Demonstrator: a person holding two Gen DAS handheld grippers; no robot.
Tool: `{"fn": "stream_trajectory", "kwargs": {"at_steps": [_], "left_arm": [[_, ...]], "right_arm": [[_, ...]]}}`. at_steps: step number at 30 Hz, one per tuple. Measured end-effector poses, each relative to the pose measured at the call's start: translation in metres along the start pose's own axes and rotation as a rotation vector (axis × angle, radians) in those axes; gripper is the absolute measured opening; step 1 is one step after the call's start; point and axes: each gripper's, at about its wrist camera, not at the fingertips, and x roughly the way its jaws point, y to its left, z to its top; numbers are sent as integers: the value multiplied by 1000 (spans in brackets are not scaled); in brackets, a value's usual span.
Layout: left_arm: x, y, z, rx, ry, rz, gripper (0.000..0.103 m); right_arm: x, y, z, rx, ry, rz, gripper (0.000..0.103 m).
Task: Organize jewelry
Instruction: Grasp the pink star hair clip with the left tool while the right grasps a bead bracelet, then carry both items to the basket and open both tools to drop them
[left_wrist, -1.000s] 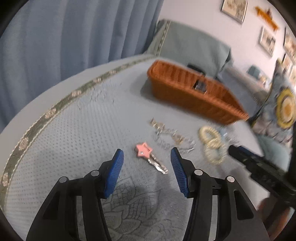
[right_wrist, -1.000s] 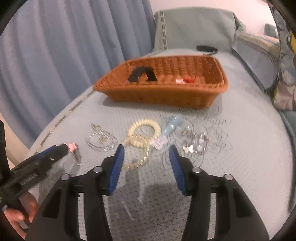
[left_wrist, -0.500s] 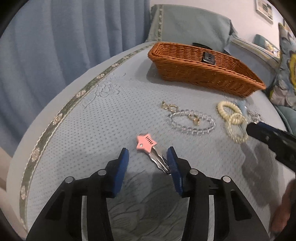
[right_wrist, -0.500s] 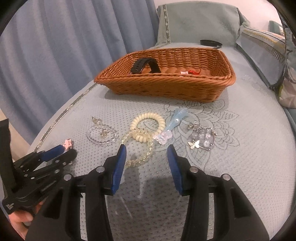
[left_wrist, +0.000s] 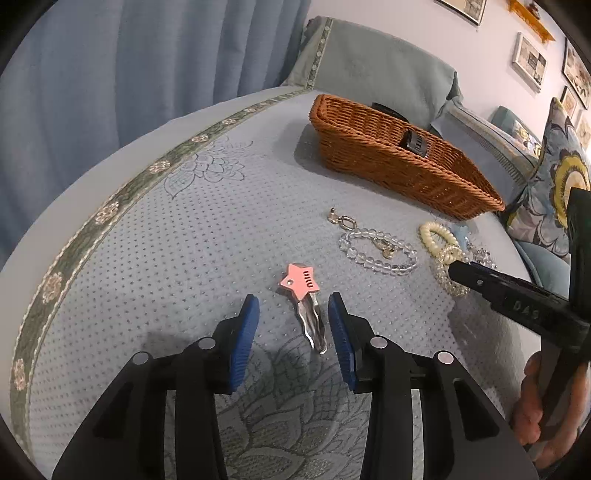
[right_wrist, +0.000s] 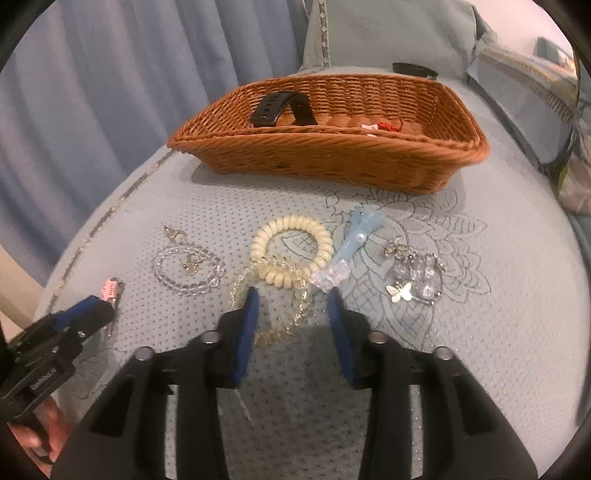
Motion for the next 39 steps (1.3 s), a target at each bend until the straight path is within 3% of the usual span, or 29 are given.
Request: {"fn": "stream_trajectory", "kwargs": {"at_steps": [1, 2, 3, 4, 7, 15, 24, 29, 39], "left_arm": [[1, -2, 0, 2, 0, 11, 36], [2, -4, 1, 11, -1, 22, 33], [3, -8, 0, 31, 2, 31, 15], [5, -8, 0, 41, 8, 17, 10], [2, -5, -1, 33, -1, -23, 4], [-15, 0, 2, -3, -73, -115, 5], [-26, -9, 5, 3, -133, -128, 5], [-50, -30, 16, 28, -227, -136, 5], [-72, -74, 61, 138, -318, -102, 4]], "right_arm": [[1, 2, 0, -12, 0, -13, 12], [1, 3, 0, -23, 1, -14, 10], [1, 4, 0, -28, -3, -15, 9], [1, 5, 0, -30, -7, -13, 8], [-4, 2, -2, -26, -28, 16, 8], [-25, 2, -7, -39, -119, 76, 7], [-41, -2, -10, -12, -214, 71, 8], [-52, -8, -8, 14, -240, 73, 8], [-100, -39, 46, 19, -349, 45, 8]]}}
